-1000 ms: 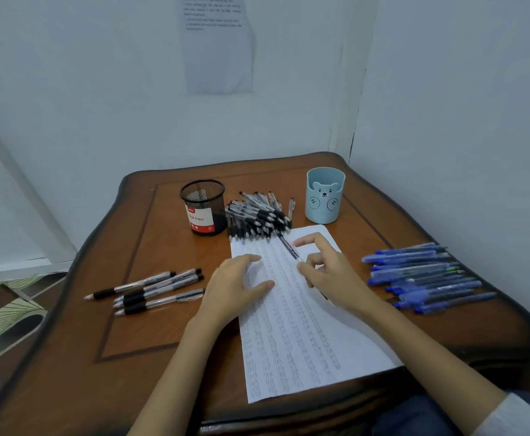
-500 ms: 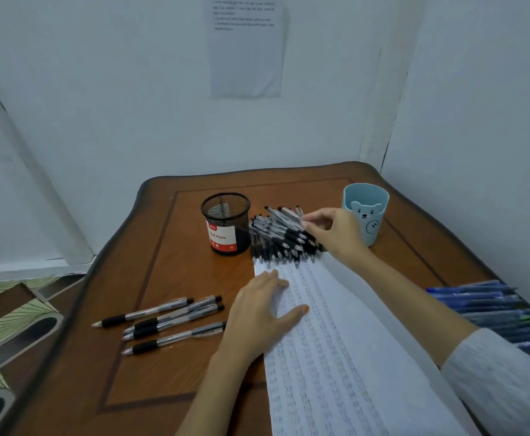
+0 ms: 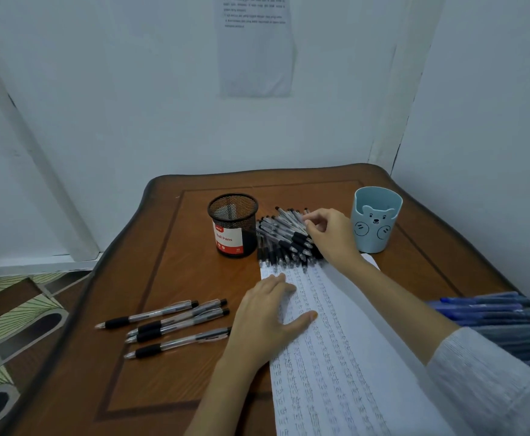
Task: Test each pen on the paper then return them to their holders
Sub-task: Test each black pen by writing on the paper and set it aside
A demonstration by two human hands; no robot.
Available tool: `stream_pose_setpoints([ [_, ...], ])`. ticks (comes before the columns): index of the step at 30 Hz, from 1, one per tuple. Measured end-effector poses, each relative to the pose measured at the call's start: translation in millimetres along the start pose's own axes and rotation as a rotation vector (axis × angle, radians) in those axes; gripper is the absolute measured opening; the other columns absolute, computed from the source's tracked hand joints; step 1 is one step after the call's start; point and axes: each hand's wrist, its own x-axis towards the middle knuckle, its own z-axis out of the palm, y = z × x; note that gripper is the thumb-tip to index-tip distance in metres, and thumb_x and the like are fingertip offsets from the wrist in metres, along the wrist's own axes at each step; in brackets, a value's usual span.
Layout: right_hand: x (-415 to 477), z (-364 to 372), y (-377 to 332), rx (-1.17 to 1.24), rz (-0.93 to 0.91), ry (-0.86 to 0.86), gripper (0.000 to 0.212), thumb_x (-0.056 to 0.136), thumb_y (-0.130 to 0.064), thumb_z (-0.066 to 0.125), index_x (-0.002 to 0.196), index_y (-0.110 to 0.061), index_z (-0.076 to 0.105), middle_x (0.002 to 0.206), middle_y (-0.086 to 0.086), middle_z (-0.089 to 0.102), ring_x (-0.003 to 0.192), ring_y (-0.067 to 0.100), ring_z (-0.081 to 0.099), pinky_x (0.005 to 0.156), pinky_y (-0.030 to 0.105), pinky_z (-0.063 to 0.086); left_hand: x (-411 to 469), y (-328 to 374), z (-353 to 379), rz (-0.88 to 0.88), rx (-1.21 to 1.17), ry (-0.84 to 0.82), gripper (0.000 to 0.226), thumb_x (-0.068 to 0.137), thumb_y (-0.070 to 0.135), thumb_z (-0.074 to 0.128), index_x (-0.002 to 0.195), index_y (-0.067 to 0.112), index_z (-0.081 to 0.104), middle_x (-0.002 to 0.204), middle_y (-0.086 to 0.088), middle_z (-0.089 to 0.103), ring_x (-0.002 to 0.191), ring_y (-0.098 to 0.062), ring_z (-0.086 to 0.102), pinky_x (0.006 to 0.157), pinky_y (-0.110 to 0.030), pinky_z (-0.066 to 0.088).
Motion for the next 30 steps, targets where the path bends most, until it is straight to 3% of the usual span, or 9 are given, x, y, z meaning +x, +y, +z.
stream_pose_setpoints([
  [3,-18.5,-13.0,0.8,0.027,-0.015,0.035,0.017,0.092,-0.005,0.057,0.096,-0.01,0.072,0.082,-0.006,0.061,0.067,0.001,0.048,0.059,0.009,0.039,-0.1,0.7,-1.2,0.006,0.013,-0.013,0.063,0.085,0.065,0.052,0.133,0.025,0.051,0.145,0.013,0.04,0.135,-0.001,0.027,0.101,-0.014,0.016],
  [7,-50.0,-29.0,2.6,0.124,0.033,0.03,0.02,0.091,0.001,0.056,0.091,-0.012,0.071,0.073,-0.007,0.059,0.058,0.004,0.045,0.055,0.011,0.036,-2.1,3.8,-2.4,0.002,0.018,0.0,0.058,0.085,0.062,0.055,0.126,0.021,0.056,0.135,0.011,0.051,0.128,-0.004,0.037,0.103,-0.02,0.027],
  [11,-78.6,-35.0,0.4,0.176,0.078,0.0,0.03,0.089,0.004,0.056,0.08,-0.021,0.069,0.083,-0.005,0.068,0.059,0.01,0.048,0.054,0.013,0.039,-4.4,8.8,-4.7,-0.022,0.024,0.046,0.044,0.086,0.055,0.058,0.112,0.02,0.062,0.114,0.01,0.061,0.109,-0.006,0.05,0.09,-0.021,0.039],
  [16,-106.0,-31.7,-12.1,0.207,0.165,-0.077,0.027,0.089,0.005,0.052,0.083,-0.013,0.071,0.082,-0.01,0.066,0.061,0.013,0.05,0.05,0.012,0.038,-14.1,18.6,-11.5,-0.021,0.079,0.037,0.034,0.093,0.043,0.053,0.116,0.019,0.059,0.115,0.008,0.061,0.109,-0.008,0.05,0.086,-0.018,0.035],
  [19,-122.9,-21.8,-19.2,0.251,0.203,-0.118,0.027,0.089,0.005,0.052,0.082,-0.013,0.072,0.082,-0.005,0.068,0.065,0.017,0.053,0.052,0.013,0.04,-31.3,18.0,-18.5,-0.024,0.093,0.087,0.033,0.095,0.034,0.051,0.124,0.019,0.057,0.125,0.006,0.059,0.119,-0.008,0.048,0.096,-0.018,0.031],
  [22,-136.5,-9.2,-29.1,0.256,0.191,-0.174,0.029,0.089,0.002,0.053,0.079,-0.018,0.073,0.085,-0.005,0.069,0.069,0.018,0.057,0.055,0.014,0.043,-54.8,11.2,-32.2,-0.093,0.098,0.172,0.032,0.095,0.031,0.052,0.125,0.022,0.057,0.132,0.006,0.056,0.124,-0.007,0.046,0.102,-0.021,0.032],
  [26,-145.4,8.2,-47.8,0.243,0.142,-0.262,0.027,0.089,-0.001,0.056,0.081,-0.02,0.074,0.09,-0.006,0.068,0.06,0.008,0.05,0.053,0.011,0.042,-80.2,-7.0,-57.5,-0.202,0.127,0.265,0.031,0.091,0.024,0.059,0.12,0.017,0.061,0.126,0.0,0.061,0.118,-0.013,0.053,0.1,-0.024,0.037],
  [30,-144.6,23.2,-65.4,0.062,-0.038,-0.418,0.015,0.089,-0.018,0.066,0.102,-0.022,0.073,0.089,-0.018,0.057,0.077,0.002,0.052,0.071,0.011,0.043,-100.6,-28.9,-75.6,-0.298,0.13,0.281,0.033,0.088,0.023,0.063,0.12,0.014,0.062,0.119,-0.001,0.063,0.114,-0.017,0.056,0.099,-0.031,0.041],
])
